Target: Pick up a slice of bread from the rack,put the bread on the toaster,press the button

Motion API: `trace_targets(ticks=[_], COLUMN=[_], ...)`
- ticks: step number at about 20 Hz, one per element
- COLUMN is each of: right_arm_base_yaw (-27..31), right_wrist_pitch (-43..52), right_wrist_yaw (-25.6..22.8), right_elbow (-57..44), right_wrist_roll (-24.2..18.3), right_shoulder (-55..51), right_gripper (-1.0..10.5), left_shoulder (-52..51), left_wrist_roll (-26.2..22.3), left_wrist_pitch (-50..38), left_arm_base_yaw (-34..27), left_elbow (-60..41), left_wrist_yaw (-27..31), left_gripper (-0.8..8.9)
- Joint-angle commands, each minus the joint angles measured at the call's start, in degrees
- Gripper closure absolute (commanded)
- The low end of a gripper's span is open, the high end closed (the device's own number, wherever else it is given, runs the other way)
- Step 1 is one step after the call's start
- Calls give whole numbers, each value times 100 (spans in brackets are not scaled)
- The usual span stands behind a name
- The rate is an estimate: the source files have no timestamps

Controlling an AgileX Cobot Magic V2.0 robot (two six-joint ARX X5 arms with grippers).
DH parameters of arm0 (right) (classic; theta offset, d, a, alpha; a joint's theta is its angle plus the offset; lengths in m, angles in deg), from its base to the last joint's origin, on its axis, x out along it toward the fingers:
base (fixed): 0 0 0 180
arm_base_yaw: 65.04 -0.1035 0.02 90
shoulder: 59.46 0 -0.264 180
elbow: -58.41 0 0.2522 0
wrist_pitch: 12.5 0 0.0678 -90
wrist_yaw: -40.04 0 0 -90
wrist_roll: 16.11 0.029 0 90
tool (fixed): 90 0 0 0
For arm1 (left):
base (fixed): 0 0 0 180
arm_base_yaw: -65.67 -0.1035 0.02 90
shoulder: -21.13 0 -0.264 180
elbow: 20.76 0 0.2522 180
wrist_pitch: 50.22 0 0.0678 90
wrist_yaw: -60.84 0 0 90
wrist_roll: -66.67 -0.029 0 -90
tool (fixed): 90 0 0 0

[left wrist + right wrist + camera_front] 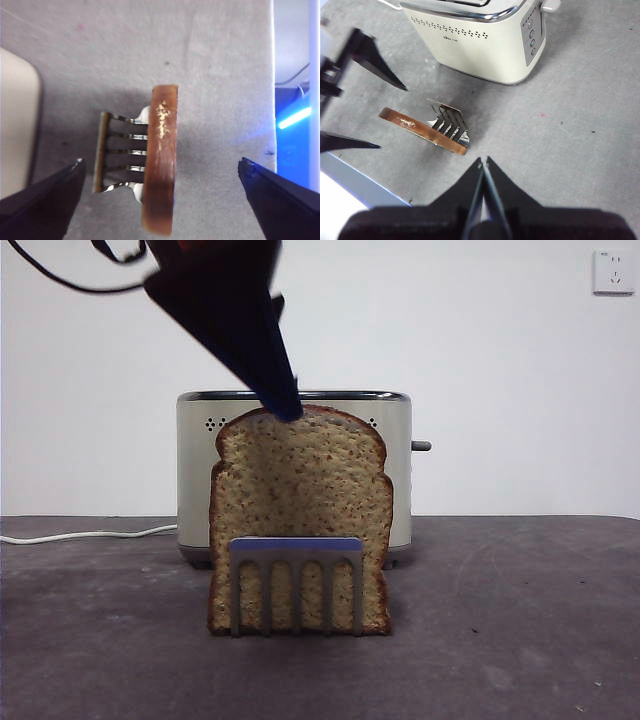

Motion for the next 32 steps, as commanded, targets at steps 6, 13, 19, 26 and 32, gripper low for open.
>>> trace_targets(ticks=[6, 13, 19, 26, 32], right_arm_base_yaw=[-15, -15, -13, -13, -15], right_wrist_pitch=[20, 17, 17, 17, 17], right_wrist_yaw=[9, 9, 7, 7, 7], right_elbow=[11, 11, 11, 11, 11], right_wrist_roll=[-39, -39, -39, -39, -42], right_shoulder=[-4, -4, -4, -4, -4], right_gripper=[958, 958, 958, 958, 958], left_shoulder=[234, 234, 221, 210, 210], left_wrist_roll=[-63, -61, -61, -61, -184], left_wrist_pitch=[-120, -125, -162, 332, 1147], left_arm_base_yaw=[133, 133, 133, 133, 131], left_elbow=[4, 4, 26, 894, 2564], left_wrist_yaw=[-17, -31, -9, -4, 835], left_gripper=[694, 822, 822, 822, 822])
